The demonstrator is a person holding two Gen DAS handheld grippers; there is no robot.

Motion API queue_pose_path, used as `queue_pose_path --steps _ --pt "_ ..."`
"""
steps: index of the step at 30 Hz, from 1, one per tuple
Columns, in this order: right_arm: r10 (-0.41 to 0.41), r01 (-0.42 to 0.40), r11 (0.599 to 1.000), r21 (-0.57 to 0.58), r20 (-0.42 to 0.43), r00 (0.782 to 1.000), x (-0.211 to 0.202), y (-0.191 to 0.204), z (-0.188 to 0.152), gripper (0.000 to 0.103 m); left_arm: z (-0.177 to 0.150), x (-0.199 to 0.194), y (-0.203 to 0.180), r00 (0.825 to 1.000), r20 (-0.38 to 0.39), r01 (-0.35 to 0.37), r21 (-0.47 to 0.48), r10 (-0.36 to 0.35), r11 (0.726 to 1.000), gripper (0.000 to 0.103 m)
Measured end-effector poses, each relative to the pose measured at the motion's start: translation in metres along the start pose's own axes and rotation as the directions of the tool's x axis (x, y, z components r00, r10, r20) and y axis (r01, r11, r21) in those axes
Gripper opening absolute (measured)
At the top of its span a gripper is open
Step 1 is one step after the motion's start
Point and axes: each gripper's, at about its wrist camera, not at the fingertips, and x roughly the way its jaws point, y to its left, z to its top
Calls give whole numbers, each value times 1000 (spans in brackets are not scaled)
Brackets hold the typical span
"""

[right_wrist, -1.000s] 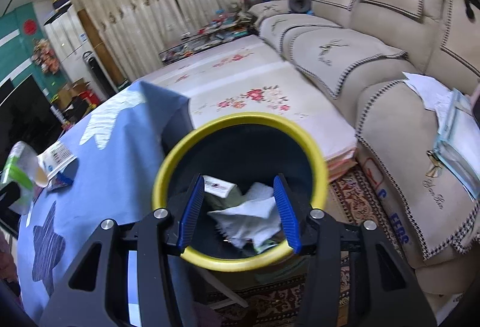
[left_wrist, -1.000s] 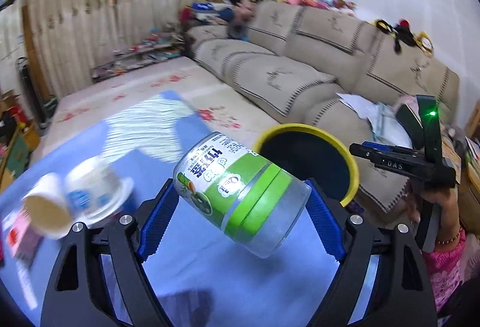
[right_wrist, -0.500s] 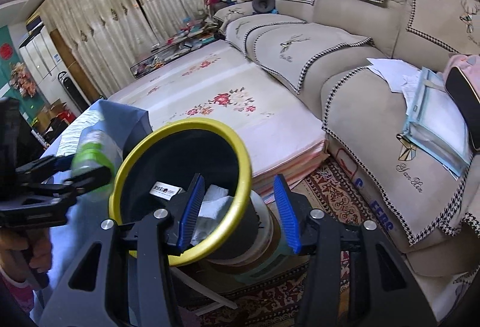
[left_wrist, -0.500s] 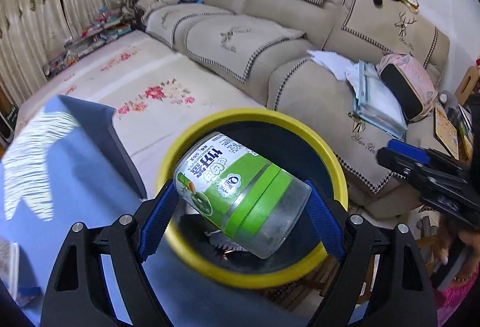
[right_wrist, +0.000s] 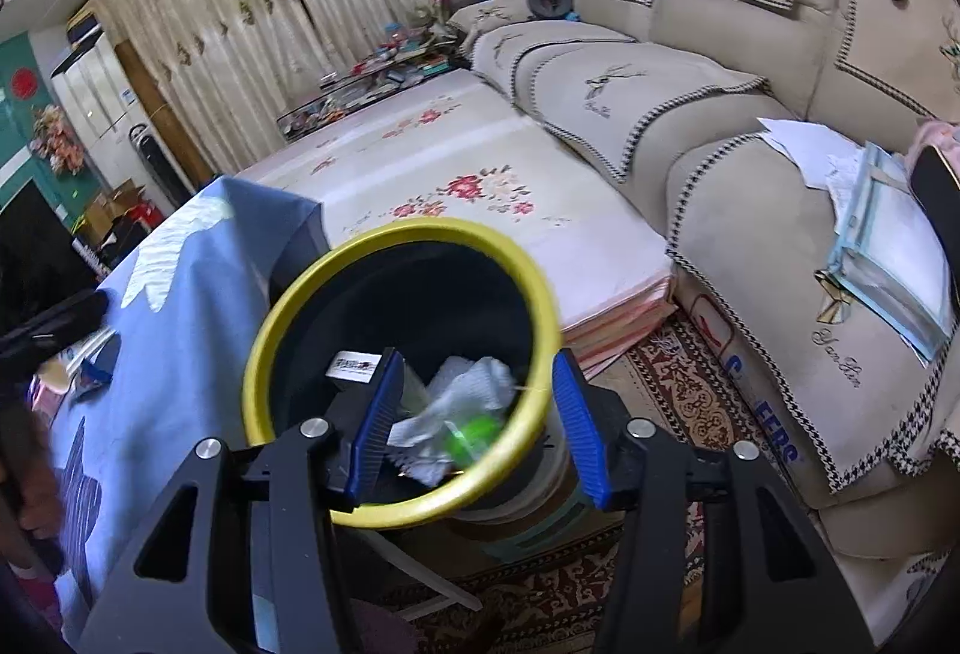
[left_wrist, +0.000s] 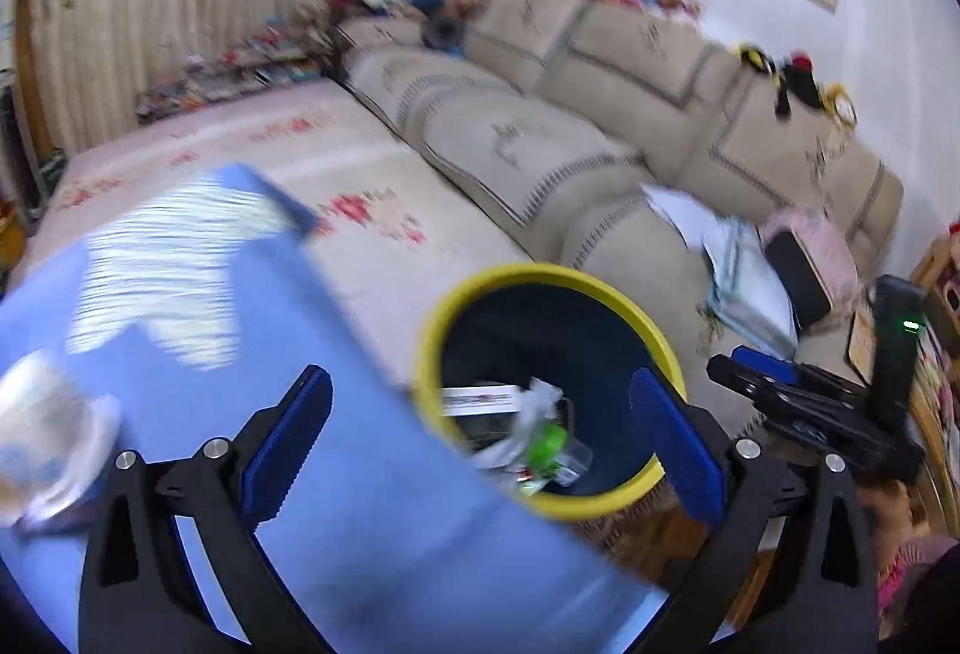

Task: Collect trash
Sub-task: 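Move both tools back over the table toward the white cups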

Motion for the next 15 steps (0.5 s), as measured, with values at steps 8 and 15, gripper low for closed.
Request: queue_pose_path --steps 8,15 --pt "56 -60 991 -121 -39 998 13 76 3 50 -71 -142 119 956 139 -235 -173 260 956 98" --pt "141 -156 950 -270 -75 987 17 173 3 50 -129 -219 209 835 210 -439 -303 509 846 98"
